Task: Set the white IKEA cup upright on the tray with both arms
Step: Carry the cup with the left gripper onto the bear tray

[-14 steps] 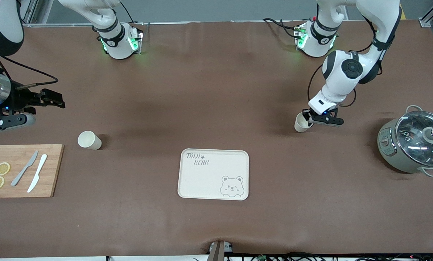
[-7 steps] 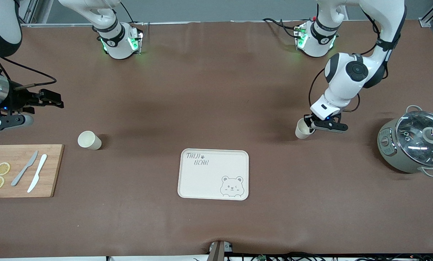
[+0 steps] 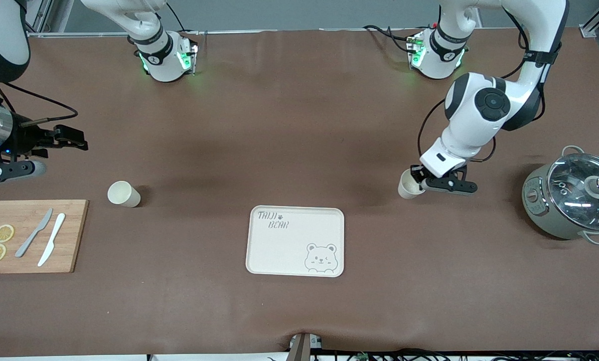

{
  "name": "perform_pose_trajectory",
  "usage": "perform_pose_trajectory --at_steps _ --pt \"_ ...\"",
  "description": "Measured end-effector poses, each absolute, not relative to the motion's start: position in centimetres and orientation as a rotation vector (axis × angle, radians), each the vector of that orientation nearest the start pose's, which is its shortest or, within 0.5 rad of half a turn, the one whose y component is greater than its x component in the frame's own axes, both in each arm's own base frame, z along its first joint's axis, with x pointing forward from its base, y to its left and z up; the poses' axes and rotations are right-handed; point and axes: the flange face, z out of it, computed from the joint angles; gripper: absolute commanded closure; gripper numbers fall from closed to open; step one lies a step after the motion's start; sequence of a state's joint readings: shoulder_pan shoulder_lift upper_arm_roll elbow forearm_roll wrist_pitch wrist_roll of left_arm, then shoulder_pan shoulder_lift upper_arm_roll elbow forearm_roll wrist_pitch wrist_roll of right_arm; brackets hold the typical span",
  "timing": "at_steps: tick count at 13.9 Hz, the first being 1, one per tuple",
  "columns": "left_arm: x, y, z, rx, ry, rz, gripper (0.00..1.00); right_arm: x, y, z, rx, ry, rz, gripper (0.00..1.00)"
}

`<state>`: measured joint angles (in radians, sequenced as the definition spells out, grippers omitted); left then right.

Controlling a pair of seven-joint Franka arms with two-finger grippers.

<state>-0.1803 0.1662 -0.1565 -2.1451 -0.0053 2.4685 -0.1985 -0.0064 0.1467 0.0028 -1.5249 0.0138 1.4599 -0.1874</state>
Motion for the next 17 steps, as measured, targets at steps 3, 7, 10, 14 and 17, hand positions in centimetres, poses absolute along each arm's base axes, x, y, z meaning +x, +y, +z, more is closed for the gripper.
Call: perform_pose_trajectory --at_steps 3,7,10,14,17 --pt "56.4 -22.2 35.4 -3.213 0.189 -0.206 1.00 58.3 -0.1 54.7 -3.075 -0.283 0.341 0.00" --pt "59.1 -26.0 36.2 -3.221 0.174 -0.134 1.00 58.5 -0.1 54.1 -3.071 -0.283 0.359 0.00" --pt "61.3 -29.3 35.8 -3.223 0.149 -0.143 1.00 58.4 -0.3 53.4 -3.068 -0.276 0.380 0.00" --pt "62.6 -32.9 34.1 -3.238 0.151 -0.125 1.00 58.6 -1.0 52.7 -3.069 -0.258 0.378 0.00" --pt "62.3 -36.6 31.2 -3.233 0.111 -0.097 1.00 58.8 -1.1 50.9 -3.063 -0.252 0.407 0.00"
